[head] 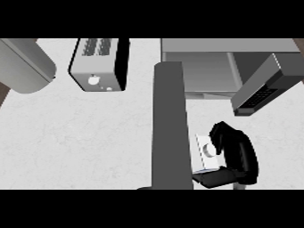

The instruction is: Pick up the milk, place it into the microwave and close the microwave

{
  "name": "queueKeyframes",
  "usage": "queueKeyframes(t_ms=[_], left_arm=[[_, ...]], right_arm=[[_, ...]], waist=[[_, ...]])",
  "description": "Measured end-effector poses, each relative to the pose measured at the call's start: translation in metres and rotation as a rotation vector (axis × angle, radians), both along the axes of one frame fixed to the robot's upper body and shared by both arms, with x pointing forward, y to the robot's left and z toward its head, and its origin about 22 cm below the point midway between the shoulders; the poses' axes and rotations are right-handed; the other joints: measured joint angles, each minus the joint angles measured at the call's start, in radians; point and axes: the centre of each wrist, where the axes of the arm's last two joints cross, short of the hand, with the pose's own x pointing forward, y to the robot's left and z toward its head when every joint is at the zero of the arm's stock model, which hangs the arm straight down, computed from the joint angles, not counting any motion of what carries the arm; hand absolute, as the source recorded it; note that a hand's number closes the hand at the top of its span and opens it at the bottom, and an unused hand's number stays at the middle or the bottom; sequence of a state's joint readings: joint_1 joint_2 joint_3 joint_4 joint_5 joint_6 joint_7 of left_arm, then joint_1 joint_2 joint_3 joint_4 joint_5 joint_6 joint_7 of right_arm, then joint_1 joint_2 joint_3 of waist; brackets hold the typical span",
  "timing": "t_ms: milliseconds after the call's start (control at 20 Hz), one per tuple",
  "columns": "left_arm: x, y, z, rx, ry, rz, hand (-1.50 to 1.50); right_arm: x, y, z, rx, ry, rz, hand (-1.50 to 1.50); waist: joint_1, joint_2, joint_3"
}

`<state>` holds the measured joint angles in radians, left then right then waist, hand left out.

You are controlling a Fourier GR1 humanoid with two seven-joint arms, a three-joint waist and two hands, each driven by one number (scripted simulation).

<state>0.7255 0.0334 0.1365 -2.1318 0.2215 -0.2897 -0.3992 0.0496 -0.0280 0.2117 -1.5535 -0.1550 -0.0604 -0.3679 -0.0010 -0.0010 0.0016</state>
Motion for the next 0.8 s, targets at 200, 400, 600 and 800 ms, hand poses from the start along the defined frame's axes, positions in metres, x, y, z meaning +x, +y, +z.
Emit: queueKeyframes(t_ms=[200,400,600,800], left_arm=[[0.000,0.004,0.002,0.006,0.003,0.008,-1.50],[-0.001,0.010,0.000,0.014,0.007,0.011,-1.50],[0.003,0.016,-0.001,0.011,0.013,0.004,-1.50],[0.008,0.019,-0.001,0.012,0.017,-0.008,-1.50]], right_arm=[[0.016,0.003,0.014,-0.057,-0.012,-0.041,1.50],[0.037,0.002,0.014,-0.136,-0.013,-0.091,1.50],[0.059,0.001,0.011,-0.193,0.027,-0.154,1.50],[0.087,-0.001,0.002,-0.192,0.066,-0.202,1.50]], waist=[[-0.003,0.000,0.002],[-0.001,-0.001,0.004],[0.000,0.002,0.005],[0.007,0.003,0.002]])
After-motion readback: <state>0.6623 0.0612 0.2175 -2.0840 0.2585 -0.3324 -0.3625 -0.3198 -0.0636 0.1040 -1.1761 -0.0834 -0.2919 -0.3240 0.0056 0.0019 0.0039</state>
